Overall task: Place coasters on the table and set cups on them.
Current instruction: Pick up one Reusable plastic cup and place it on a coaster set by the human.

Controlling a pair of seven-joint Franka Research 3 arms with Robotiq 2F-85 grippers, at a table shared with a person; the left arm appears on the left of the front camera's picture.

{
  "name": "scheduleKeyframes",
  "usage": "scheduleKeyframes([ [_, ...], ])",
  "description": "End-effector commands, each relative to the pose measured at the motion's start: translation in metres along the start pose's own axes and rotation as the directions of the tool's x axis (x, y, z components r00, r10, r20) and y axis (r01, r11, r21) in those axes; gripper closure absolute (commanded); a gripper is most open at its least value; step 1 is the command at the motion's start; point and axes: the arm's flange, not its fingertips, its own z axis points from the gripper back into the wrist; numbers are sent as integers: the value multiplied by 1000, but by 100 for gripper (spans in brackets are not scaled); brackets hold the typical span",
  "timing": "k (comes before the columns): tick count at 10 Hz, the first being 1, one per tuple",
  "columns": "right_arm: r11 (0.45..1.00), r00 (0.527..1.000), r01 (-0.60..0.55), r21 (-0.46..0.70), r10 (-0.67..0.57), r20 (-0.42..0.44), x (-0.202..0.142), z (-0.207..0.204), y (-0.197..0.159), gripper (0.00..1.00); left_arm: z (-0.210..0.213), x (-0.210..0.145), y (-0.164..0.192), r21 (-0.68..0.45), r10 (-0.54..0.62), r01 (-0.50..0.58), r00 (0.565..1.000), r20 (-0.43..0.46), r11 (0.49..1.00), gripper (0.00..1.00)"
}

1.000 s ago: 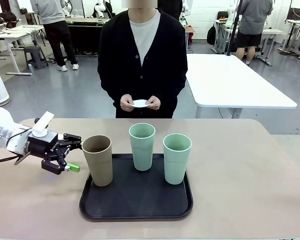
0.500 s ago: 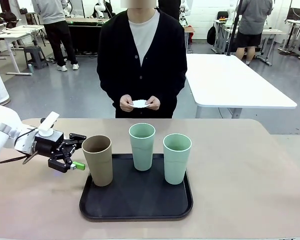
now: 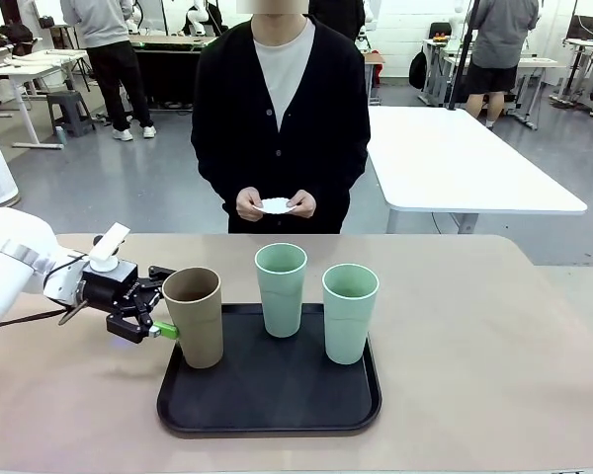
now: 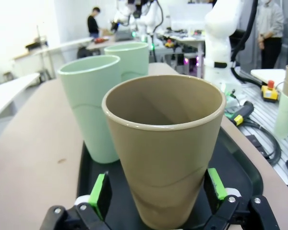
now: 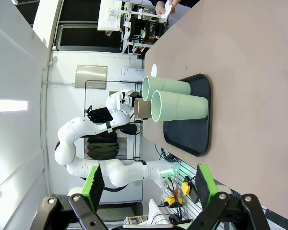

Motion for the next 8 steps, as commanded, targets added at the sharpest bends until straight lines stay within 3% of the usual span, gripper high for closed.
scheduleKeyframes([
  [1,1000,1000,-3,14,3,0,0,-1,0,0,-8,-2,1,-5,-46,46,999,11,999,0],
  [8,1000,1000,-3,14,3,0,0,-1,0,0,-43,3,9,-57,-21,20,999,-25,998,0],
])
